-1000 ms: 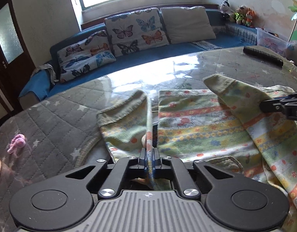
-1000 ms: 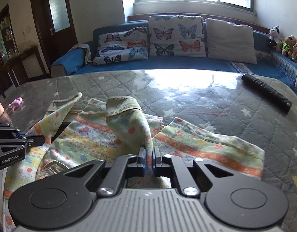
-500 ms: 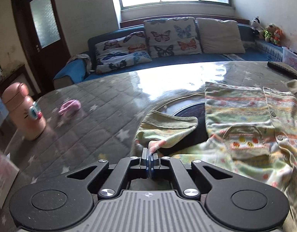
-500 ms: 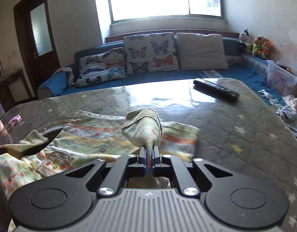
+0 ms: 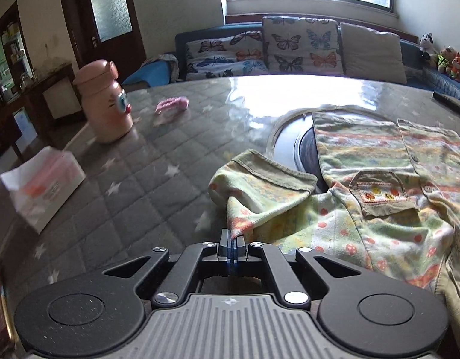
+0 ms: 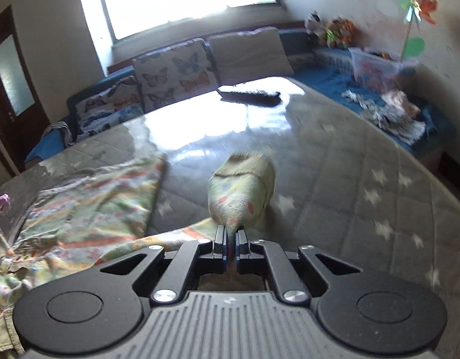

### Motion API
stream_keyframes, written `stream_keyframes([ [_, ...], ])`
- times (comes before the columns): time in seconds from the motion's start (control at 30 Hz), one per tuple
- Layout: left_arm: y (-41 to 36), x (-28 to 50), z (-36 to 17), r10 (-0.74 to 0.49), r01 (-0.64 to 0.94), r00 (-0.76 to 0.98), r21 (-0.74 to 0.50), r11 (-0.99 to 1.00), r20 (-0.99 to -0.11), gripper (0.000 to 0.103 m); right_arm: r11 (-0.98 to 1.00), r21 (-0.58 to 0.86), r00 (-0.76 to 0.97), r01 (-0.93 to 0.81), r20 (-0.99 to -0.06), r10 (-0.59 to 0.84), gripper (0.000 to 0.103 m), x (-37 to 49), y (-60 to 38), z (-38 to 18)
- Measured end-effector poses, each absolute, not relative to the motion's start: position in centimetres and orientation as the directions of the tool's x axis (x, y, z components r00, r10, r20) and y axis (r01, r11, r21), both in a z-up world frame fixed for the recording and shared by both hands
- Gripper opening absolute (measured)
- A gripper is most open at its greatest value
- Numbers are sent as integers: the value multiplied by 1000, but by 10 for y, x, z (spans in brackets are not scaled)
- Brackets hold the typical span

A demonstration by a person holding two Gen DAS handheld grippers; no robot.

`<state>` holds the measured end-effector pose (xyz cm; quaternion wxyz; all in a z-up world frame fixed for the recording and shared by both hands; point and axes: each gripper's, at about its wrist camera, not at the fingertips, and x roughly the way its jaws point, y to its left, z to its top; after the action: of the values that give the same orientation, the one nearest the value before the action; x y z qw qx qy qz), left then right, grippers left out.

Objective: Fold clothes

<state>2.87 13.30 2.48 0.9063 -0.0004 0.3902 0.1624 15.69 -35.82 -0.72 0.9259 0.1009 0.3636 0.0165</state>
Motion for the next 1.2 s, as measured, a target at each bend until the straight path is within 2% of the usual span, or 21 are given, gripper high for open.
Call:
stream_keyframes([
  [0.1, 133, 15, 24, 291, -298, 629, 122, 947, -721, 3, 976, 203, 721, 79, -688, 85, 9, 146, -366, -16],
  [0.17, 133, 12, 25, 288, -295, 629, 121, 948, -722, 6, 976, 193, 729, 101, -682, 59, 23, 140, -371, -14],
  [0.3, 131, 11, 31, 281, -278, 644, 123, 953, -711, 10, 978, 153, 762, 142, -648, -9, 27, 131, -377, -2],
  [0.33, 130, 11, 33, 279, -273, 650, 125, 954, -707, 12, 979, 146, 773, 144, -634, -19, 34, 131, -376, 3],
  [0.37, 130, 10, 35, 282, -274, 655, 128, 953, -701, 16, 980, 140, 778, 140, -628, -22, 43, 131, -375, 6],
  [0.43, 129, 9, 40, 289, -277, 664, 133, 952, -689, 38, 987, 118, 792, 109, -610, -15, 51, 134, -365, 14],
  [0.47, 129, 9, 41, 290, -277, 670, 132, 952, -683, 41, 990, 108, 795, 87, -607, -4, 54, 137, -358, 15],
  [0.6, 130, 8, 49, 292, -278, 691, 129, 952, -661, 49, 995, 90, 795, 41, -607, 23, 56, 151, -337, 13],
  [0.9, 118, 17, 55, 247, -235, 728, 105, 966, -639, 50, 986, 138, 762, 91, -648, 20, 55, 179, -348, 3],
  [0.97, 111, 22, 54, 226, -215, 734, 96, 972, -640, 50, 991, 125, 751, 57, -659, 40, 53, 188, -341, 3],
  [1.2, 90, 37, 51, 151, -142, 752, 65, 988, -642, 51, 998, 11, 676, 64, -736, -35, 37, 224, -325, -26],
])
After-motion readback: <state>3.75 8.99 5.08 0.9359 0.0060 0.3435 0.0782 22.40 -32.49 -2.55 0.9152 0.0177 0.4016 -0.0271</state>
